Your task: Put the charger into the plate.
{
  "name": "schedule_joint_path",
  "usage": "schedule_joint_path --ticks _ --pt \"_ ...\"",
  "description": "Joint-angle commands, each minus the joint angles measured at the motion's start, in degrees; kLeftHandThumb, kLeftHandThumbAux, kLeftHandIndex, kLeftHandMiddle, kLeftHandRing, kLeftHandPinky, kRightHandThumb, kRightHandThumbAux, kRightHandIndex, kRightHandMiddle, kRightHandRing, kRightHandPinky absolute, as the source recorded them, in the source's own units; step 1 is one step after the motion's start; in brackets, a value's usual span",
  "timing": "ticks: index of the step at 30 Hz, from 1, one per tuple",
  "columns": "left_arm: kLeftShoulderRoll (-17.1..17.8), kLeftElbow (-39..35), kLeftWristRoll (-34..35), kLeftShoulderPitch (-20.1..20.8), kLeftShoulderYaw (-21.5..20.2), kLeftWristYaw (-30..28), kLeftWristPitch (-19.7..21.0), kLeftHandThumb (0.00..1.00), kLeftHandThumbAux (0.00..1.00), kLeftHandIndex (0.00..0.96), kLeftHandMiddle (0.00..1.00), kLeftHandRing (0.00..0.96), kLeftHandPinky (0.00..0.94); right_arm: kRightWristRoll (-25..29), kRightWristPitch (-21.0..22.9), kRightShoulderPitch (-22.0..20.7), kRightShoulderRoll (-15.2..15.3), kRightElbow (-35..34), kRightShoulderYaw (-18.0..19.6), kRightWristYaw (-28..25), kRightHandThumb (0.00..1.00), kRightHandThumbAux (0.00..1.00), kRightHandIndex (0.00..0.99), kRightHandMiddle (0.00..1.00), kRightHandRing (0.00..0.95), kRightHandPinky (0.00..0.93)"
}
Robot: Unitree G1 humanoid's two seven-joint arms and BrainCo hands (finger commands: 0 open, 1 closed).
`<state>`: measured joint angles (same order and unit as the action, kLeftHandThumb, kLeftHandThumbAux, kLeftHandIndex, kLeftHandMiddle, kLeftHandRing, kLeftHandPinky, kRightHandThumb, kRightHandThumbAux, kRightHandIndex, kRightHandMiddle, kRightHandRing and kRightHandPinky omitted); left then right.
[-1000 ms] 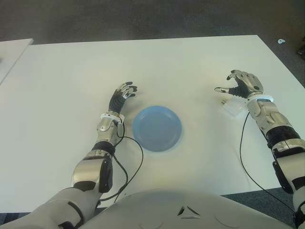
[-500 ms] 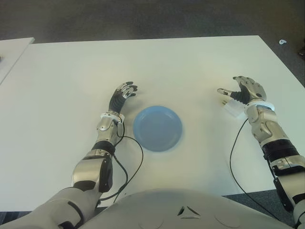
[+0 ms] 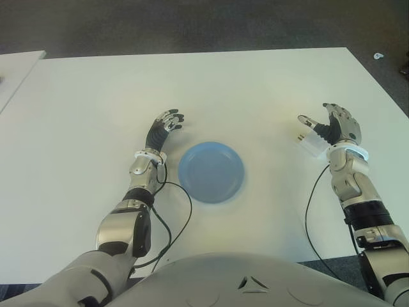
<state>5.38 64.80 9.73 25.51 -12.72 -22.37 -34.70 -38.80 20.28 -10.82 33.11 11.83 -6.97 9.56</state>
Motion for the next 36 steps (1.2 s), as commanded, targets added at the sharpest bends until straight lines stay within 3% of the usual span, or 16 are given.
schedule_joint_path --ticks 1,19,26,36 --pt "0.2 0.9 0.4 -1.3 -0.2 -1.3 1.9 0.062 0.565 0.255 0.316 0.301 0.292 0.0 3.0 3.0 -2.9 -3.6 1.1 1.0 0.325 0.124 0.000 0.000 0.000 0.000" --pt "0.2 0.6 0.4 -1.2 -0.1 -1.5 1.8 0.060 0.559 0.256 0.316 0.304 0.298 -6.9 16.8 6.8 -7.3 -15.3 -1.4 -5.0 0.271 0.123 0.000 0.000 0.000 0.000" --pt "0.1 0.6 0.8 -1.2 -0.4 -2.1 1.8 0.060 0.557 0.257 0.318 0.310 0.303 -7.6 17.7 7.2 -8.0 -15.4 -2.4 -6.2 0.270 0.121 0.000 0.000 0.000 0.000" --pt "0.2 0.6 0.5 -1.3 -0.4 -1.8 0.9 0.056 0.555 0.258 0.316 0.306 0.299 -6.0 15.3 6.7 -8.5 -10.5 -3.0 -5.3 0.285 0.115 0.000 0.000 0.000 0.000"
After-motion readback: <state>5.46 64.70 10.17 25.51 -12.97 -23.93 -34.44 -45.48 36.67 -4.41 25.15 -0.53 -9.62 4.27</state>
